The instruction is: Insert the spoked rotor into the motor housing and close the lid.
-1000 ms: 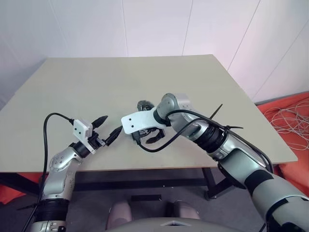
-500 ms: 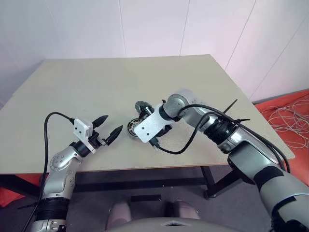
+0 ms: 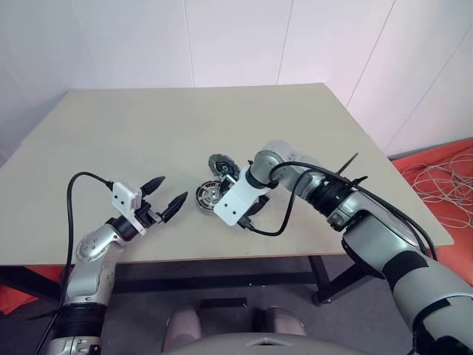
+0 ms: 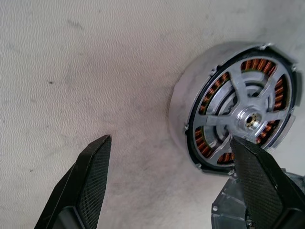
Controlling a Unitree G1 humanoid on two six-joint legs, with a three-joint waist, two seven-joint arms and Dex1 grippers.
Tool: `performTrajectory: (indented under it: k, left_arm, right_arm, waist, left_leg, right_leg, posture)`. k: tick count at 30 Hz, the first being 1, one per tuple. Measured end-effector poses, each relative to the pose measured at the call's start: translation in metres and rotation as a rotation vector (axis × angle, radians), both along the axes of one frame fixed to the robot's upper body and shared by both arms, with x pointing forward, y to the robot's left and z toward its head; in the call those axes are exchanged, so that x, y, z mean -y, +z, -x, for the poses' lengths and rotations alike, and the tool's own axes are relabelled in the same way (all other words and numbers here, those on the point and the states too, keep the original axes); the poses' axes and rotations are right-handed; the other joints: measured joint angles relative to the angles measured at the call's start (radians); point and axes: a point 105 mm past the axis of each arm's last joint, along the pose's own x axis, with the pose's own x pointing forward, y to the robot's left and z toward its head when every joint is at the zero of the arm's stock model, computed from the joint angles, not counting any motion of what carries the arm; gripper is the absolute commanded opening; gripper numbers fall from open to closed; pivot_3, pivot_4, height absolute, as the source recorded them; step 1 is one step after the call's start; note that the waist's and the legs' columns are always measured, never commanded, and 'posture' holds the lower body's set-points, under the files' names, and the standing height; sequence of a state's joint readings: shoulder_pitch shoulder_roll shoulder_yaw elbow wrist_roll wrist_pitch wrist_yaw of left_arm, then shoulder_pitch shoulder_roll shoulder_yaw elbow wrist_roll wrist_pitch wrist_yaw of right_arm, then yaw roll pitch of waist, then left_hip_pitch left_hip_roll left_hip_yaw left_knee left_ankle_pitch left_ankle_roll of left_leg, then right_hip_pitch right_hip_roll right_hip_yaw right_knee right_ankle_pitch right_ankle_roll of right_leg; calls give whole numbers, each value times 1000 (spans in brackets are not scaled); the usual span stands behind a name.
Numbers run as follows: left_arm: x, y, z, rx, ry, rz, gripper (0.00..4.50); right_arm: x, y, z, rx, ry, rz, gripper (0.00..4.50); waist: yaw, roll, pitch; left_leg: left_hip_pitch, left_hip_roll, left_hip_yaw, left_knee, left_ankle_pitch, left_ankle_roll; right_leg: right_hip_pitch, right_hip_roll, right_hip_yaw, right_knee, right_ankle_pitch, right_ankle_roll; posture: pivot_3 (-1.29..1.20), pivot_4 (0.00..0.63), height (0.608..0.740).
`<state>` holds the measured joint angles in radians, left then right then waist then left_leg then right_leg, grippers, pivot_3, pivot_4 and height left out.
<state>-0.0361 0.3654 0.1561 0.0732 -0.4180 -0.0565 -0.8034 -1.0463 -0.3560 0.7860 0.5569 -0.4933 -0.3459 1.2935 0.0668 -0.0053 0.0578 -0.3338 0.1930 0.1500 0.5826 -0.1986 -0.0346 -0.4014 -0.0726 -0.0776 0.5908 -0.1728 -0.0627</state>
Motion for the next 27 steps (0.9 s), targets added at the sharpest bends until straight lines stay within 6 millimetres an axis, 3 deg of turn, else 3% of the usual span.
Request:
performTrajectory:
  k: [6,7,11,20,27]
  left_arm:
    - [0,0,0,3,0,0,4500]
    - [0,0,0,3,0,-1,4500]
    - [0,0,0,4,1,-1,4500]
    - [-1,0,1,5,2,-2,4500]
    - [0,1,1,8,2,-2,4500]
  right_arm:
    - [3,-4,-1,-5,2,28,4461]
    - [3,-4,0,-7,2,31,4292]
    - [2,-5,1,-18,6,39,3210]
    - [-10,-2,-2,-17,-46,4,28]
    - [-13,-2,-3,-78,-232,4,7]
  waist:
    - [0,0,0]
    - [0,0,0]
    - [0,0,0]
    - [1,0,0]
    - [-1,1,0]
  left_leg:
    - [0,0,0,0,0,0]
    - [0,0,0,0,0,0]
    - [0,0,0,0,0,0]
    - [0,0,0,0,0,0]
    - [1,2,-1,0,0,0]
  right_leg:
    - [0,0,0,0,0,-1]
    - [0,0,0,0,0,-1]
    - [0,0,0,0,0,-1]
    - [1,0,0,0,0,0]
    - [1,0,0,0,0,0]
  posture:
    - [0,0,740]
    - [0,0,740]
    - [0,0,740]
    - [0,0,740]
    - [0,0,740]
